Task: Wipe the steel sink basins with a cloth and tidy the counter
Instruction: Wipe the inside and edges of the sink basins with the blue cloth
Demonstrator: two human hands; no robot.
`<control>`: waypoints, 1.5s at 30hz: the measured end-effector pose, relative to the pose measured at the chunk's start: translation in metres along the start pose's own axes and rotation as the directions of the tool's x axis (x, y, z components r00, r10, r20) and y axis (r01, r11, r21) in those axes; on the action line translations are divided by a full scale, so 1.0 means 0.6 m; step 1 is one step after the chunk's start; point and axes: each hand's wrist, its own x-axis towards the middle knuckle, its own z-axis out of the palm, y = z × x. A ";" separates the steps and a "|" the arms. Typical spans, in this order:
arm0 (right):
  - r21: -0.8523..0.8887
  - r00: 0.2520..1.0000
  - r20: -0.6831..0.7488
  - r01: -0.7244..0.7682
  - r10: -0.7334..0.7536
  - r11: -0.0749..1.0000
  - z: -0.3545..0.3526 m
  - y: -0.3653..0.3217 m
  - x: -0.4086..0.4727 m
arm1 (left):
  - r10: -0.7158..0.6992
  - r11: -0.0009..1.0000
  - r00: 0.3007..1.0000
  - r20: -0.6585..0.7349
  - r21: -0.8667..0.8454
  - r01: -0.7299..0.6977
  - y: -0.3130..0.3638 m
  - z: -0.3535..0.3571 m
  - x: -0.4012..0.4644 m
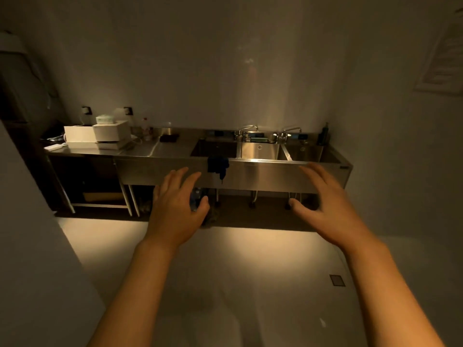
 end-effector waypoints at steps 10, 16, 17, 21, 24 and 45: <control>0.094 1.000 0.019 0.010 -0.012 0.996 0.001 0.182 0.182 | -0.045 0.997 0.999 -0.001 0.066 0.045 0.066 0.133 0.164; 0.131 0.999 0.011 -0.039 0.038 0.991 -0.025 0.305 0.244 | -0.025 0.998 0.999 0.045 0.056 0.022 0.135 0.238 0.245; 0.129 0.999 0.008 -0.035 0.035 0.991 -0.026 0.322 0.248 | -0.020 0.999 0.998 0.056 0.047 0.017 0.145 0.255 0.258; 0.142 0.999 -0.002 -0.051 0.052 0.989 -0.032 0.383 0.266 | 0.008 1.000 0.996 0.088 0.007 -0.008 0.180 0.312 0.301; 0.125 0.996 -0.018 -0.085 0.088 0.988 -0.037 0.420 0.290 | 0.023 1.000 0.995 0.096 -0.009 -0.023 0.193 0.344 0.333; -0.009 0.991 0.060 -0.122 0.123 0.992 0.210 0.466 0.660 | 0.026 0.996 0.988 0.150 -0.087 -0.013 -0.080 0.593 0.679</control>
